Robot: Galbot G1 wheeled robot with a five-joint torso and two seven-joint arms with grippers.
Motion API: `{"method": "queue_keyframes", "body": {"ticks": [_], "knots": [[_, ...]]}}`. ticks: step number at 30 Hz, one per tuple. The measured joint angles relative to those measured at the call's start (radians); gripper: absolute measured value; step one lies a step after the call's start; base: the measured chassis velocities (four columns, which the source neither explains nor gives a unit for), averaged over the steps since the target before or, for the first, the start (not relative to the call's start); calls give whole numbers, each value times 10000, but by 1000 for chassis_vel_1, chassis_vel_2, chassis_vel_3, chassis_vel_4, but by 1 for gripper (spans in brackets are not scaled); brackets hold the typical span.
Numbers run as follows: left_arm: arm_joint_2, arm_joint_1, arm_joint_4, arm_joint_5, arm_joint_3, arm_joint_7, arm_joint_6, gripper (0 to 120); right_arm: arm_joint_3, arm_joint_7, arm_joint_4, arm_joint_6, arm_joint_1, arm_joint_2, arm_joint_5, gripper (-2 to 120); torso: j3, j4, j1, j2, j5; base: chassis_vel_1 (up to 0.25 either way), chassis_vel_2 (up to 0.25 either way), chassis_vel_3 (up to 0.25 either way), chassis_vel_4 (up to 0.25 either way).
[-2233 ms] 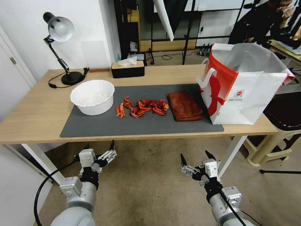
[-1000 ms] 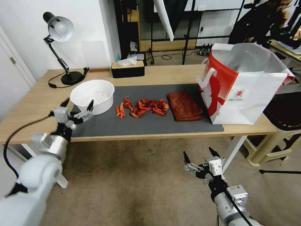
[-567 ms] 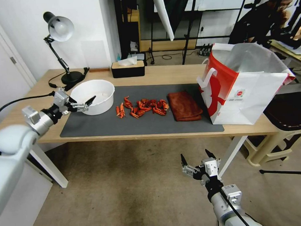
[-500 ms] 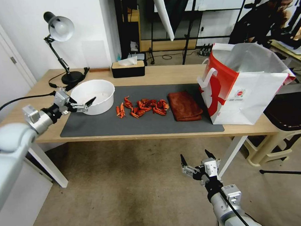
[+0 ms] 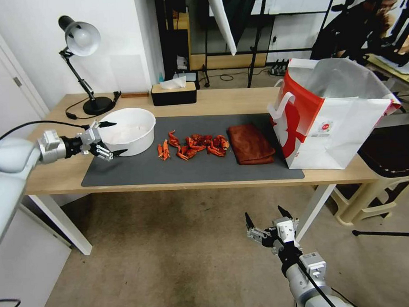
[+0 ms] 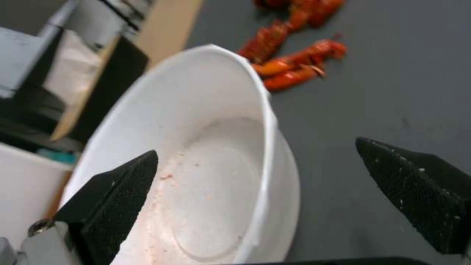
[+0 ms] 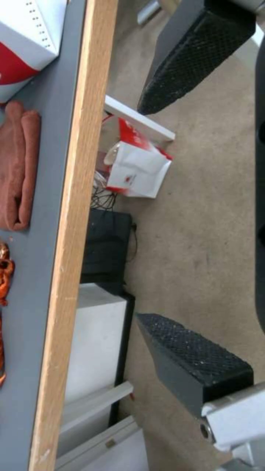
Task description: Sweep shrimp from table into container with towel, then put container into takeout bag.
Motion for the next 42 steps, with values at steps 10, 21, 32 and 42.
{"method": "queue_keyframes", "body": {"ticks": [10,21,32,42], "knots": [[-244,-2636,1055,1430,2114,1876,-389,100,32,-7,-97,131,-109,0,-63,100,0,-1,0,1,3,0,0,0,0],[-851,-4133,1873,2818,3248,2898,-1006,100,95,-12,-272,294,-135,-23,-72,100,0,0,-2,1,4,0,0,0,0],[-1159,-4472,2240,3312,3724,2701,-1473,100,162,-10,-340,366,-177,-18,-123,100,0,0,-2,2,4,0,0,0,0],[-1384,-4761,2544,3598,4036,3187,-1649,75,169,-32,-378,484,-295,29,-203,100,-1,0,-1,2,3,0,0,0,0]]}}
